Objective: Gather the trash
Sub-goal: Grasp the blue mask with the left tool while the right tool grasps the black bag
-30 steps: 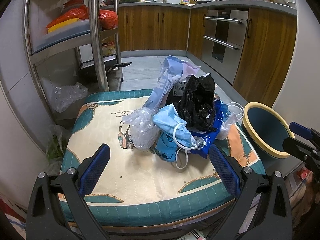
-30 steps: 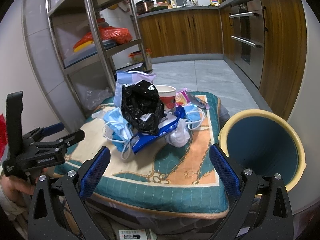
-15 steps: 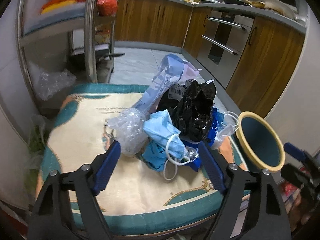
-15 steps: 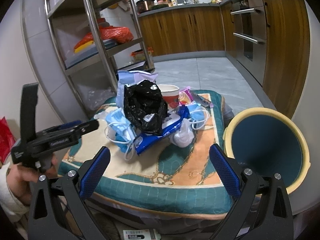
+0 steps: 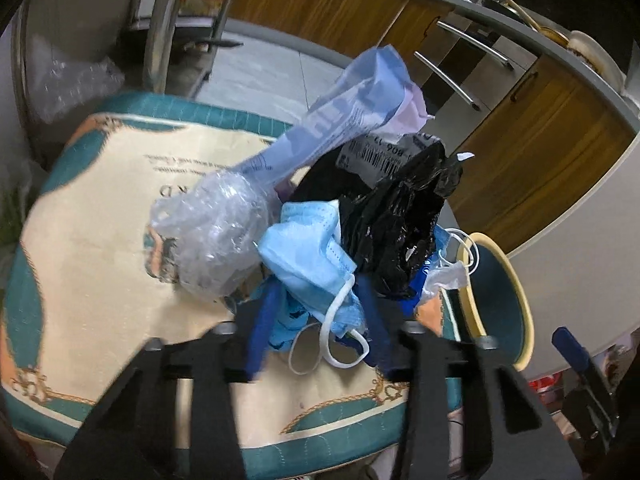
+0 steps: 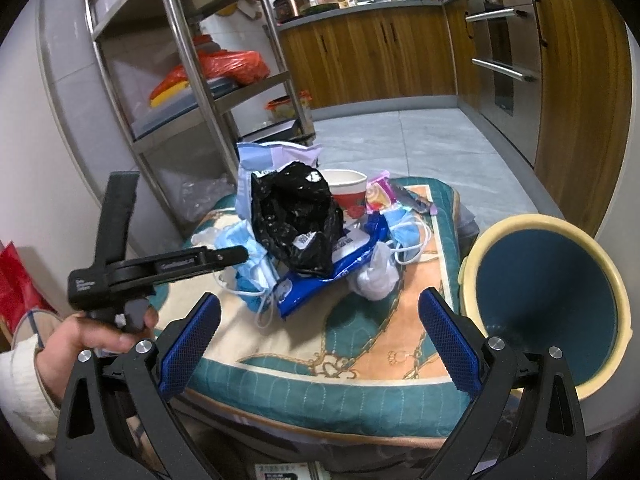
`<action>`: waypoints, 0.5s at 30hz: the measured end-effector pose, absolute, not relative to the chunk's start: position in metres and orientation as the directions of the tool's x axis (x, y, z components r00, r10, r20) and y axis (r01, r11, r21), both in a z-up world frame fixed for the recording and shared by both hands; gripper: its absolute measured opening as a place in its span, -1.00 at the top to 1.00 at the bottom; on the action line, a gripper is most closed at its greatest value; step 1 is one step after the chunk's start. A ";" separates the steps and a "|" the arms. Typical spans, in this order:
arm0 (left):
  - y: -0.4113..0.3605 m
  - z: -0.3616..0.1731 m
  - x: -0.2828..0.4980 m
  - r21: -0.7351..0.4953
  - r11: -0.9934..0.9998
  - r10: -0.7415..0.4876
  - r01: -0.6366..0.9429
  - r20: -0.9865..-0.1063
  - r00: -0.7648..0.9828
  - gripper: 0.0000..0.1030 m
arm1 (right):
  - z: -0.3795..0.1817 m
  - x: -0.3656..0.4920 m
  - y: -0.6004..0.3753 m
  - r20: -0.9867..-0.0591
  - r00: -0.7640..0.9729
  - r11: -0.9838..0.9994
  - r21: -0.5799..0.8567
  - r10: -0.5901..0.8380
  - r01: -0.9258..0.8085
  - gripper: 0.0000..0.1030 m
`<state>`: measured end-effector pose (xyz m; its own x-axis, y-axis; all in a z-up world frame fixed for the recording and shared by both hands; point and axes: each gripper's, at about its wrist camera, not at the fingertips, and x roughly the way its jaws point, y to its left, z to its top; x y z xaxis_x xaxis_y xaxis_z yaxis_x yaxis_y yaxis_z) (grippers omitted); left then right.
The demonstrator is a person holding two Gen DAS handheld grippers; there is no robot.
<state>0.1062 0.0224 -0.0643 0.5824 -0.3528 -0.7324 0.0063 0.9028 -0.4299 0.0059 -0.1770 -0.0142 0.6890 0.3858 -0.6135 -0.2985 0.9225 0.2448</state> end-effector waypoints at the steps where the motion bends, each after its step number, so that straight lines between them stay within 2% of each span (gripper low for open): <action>1: 0.022 -0.065 0.106 -0.436 0.900 -0.361 0.013 -0.730 0.581 0.54 | -0.014 0.006 -0.177 -0.614 0.688 0.922 0.247 0.388 -0.299 -0.91; 2: 0.023 -0.065 0.106 -0.436 0.900 -0.367 0.023 -0.727 0.581 0.69 | -0.014 0.007 -0.177 -0.614 0.686 0.921 0.251 0.390 -0.299 -0.91; 5: 0.022 -0.062 0.103 -0.427 0.903 -0.369 0.044 -0.719 0.589 0.88 | -0.015 0.009 -0.174 -0.616 0.682 0.919 0.256 0.394 -0.300 -0.91; 15: 0.044 -0.034 0.083 -0.455 0.890 -0.375 0.041 -0.675 0.635 0.92 | -0.019 0.031 -0.165 -0.616 0.657 0.901 0.293 0.434 -0.321 -0.91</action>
